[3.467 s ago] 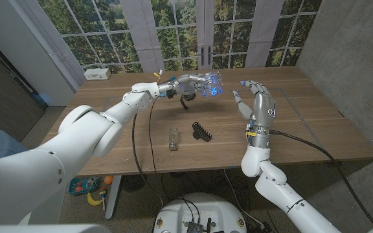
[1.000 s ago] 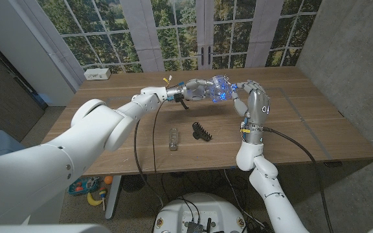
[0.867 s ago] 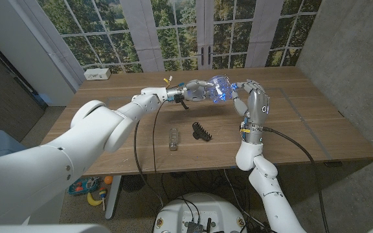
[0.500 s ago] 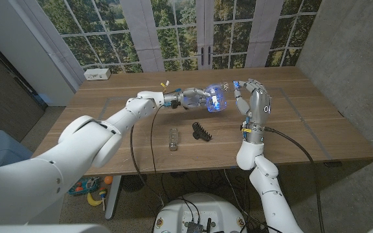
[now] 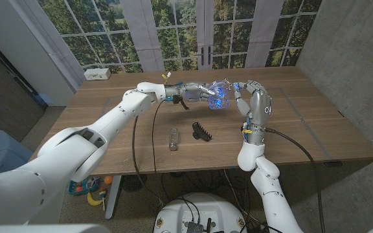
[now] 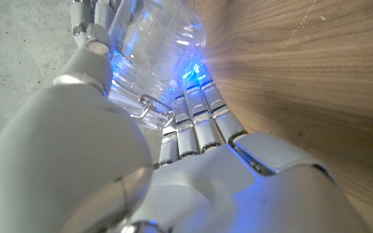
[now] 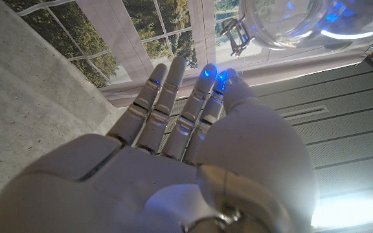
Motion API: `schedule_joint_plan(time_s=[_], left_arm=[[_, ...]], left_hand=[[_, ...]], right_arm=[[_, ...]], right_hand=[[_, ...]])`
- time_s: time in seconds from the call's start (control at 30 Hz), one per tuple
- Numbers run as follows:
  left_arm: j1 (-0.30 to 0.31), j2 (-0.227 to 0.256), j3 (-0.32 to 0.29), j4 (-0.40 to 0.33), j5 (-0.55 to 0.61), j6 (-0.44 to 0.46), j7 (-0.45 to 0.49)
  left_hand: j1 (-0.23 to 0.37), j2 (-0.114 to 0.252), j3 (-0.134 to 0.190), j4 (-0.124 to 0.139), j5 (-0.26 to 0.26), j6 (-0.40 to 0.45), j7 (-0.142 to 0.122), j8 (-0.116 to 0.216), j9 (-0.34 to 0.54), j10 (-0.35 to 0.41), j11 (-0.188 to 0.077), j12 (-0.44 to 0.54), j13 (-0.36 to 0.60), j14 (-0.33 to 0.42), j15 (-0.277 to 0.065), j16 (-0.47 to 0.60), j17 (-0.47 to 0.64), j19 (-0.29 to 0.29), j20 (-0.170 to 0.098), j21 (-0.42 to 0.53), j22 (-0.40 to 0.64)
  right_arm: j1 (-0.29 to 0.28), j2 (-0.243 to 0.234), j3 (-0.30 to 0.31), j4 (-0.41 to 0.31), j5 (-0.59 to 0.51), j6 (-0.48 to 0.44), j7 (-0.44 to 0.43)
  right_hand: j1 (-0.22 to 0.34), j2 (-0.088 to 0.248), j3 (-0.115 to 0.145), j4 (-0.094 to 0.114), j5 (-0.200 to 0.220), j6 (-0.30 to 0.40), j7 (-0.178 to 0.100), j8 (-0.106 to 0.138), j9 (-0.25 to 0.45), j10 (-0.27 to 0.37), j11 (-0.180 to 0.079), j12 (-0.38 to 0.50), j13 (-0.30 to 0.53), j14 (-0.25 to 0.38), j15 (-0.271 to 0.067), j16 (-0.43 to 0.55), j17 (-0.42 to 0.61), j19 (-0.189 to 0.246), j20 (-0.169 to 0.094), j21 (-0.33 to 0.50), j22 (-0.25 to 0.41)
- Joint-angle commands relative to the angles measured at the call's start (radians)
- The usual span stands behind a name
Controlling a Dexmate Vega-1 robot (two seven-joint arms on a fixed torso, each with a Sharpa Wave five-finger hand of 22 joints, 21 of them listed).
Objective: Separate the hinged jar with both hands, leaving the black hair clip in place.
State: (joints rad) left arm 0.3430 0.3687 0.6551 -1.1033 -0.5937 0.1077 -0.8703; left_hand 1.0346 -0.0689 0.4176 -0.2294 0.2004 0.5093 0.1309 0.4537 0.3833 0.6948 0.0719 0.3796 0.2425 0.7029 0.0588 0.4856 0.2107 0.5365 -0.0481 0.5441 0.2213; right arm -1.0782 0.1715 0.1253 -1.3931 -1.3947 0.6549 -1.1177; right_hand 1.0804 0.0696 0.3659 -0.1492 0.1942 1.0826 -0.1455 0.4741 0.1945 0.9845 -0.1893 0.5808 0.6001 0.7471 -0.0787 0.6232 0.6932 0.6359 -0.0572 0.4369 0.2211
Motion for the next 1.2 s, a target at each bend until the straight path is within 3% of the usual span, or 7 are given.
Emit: schedule_joint_plan(time_s=[0.03,0.17,0.43,0.53,0.63,0.93,1.2], left_arm=[[0.027,0.071,0.024,-0.146,-0.005,0.019,0.081],[0.045,0.101,0.026,-0.203,0.021,0.008,0.139],[0.093,0.15,0.026,-0.311,0.101,-0.037,0.29],[0.093,0.138,0.024,-0.279,0.083,-0.06,0.277],[0.1,0.14,0.022,-0.281,0.095,-0.072,0.307],[0.128,0.156,0.021,-0.314,0.171,-0.09,0.445],[0.141,0.16,0.021,-0.323,0.209,-0.091,0.516]], left_hand=[[0.186,0.201,0.049,0.052,0.007,0.311,-0.07,0.244,0.013,0.399,-0.207,0.11,0.387,0.389,-0.291,0.025,0.316,0.0,-0.012,0.009,0.006],[0.185,0.203,0.051,0.053,0.008,0.291,-0.075,0.238,0.016,0.384,-0.213,0.103,0.394,0.378,-0.292,0.017,0.319,-0.009,-0.008,0.017,0.009],[0.181,0.214,0.055,0.058,0.008,0.27,-0.088,0.228,0.016,0.363,-0.218,0.091,0.405,0.355,-0.292,0.0,0.322,-0.029,0.0,0.027,0.013],[0.179,0.215,0.055,0.059,0.007,0.269,-0.087,0.227,0.014,0.359,-0.216,0.088,0.407,0.351,-0.292,-0.003,0.322,-0.031,0.003,0.031,0.014],[0.178,0.216,0.055,0.059,0.006,0.269,-0.089,0.226,0.013,0.356,-0.213,0.084,0.408,0.35,-0.292,-0.005,0.323,-0.036,0.002,0.034,0.014],[0.176,0.218,0.057,0.058,0.005,0.266,-0.088,0.224,0.014,0.355,-0.214,0.078,0.41,0.346,-0.293,-0.011,0.327,-0.044,0.006,0.043,0.015],[0.176,0.218,0.059,0.056,0.003,0.264,-0.085,0.223,0.012,0.354,-0.214,0.074,0.413,0.344,-0.294,-0.014,0.329,-0.049,0.007,0.049,0.016]], right_arm=[[-0.013,-0.027,-0.03,-0.014,0.039,-0.028,0.001],[-0.023,-0.115,-0.131,-0.031,0.153,-0.116,0.001],[-0.053,-0.349,-0.344,-0.145,0.552,-0.283,0.153],[-0.043,-0.413,-0.396,-0.151,0.644,-0.288,0.152],[-0.034,-0.47,-0.436,-0.161,0.724,-0.287,0.17],[-0.02,-0.582,-0.496,-0.223,0.946,-0.314,0.305],[-0.016,-0.629,-0.513,-0.25,1.07,-0.305,0.377]], right_hand=[[0.001,-0.01,-0.002,-0.007,-0.005,-0.014,-0.002,-0.008,0.001,-0.023,0.004,-0.006,0.007,0.0,-0.15,-0.016,0.001,-0.003,-0.034,0.01,0.004],[-0.021,-0.011,-0.009,0.0,-0.012,-0.111,-0.014,-0.049,0.005,-0.109,0.008,-0.054,-0.001,-0.047,-0.146,-0.061,-0.001,-0.023,-0.021,0.021,0.006],[-0.158,0.042,-0.025,0.05,0.005,-0.29,0.025,-0.132,0.01,-0.304,0.053,-0.199,-0.052,-0.173,-0.122,-0.164,-0.019,-0.091,0.025,0.036,-0.002],[-0.211,0.056,-0.032,0.072,0.013,-0.315,0.041,-0.149,0.01,-0.324,0.076,-0.223,-0.064,-0.193,-0.111,-0.182,-0.025,-0.105,0.016,0.039,-0.005],[-0.238,0.102,-0.013,0.089,0.027,-0.337,0.045,-0.165,0.01,-0.337,0.076,-0.242,-0.074,-0.203,-0.118,-0.198,-0.032,-0.129,-0.016,0.037,-0.007],[-0.333,0.09,-0.006,0.113,0.034,-0.399,0.082,-0.217,0.011,-0.418,0.113,-0.31,-0.105,-0.283,-0.09,-0.27,-0.07,-0.171,-0.015,0.044,-0.013],[-0.38,0.082,-0.019,0.117,0.031,-0.446,0.101,-0.247,0.012,-0.461,0.135,-0.342,-0.121,-0.322,-0.065,-0.298,-0.089,-0.194,-0.003,0.043,-0.018]])
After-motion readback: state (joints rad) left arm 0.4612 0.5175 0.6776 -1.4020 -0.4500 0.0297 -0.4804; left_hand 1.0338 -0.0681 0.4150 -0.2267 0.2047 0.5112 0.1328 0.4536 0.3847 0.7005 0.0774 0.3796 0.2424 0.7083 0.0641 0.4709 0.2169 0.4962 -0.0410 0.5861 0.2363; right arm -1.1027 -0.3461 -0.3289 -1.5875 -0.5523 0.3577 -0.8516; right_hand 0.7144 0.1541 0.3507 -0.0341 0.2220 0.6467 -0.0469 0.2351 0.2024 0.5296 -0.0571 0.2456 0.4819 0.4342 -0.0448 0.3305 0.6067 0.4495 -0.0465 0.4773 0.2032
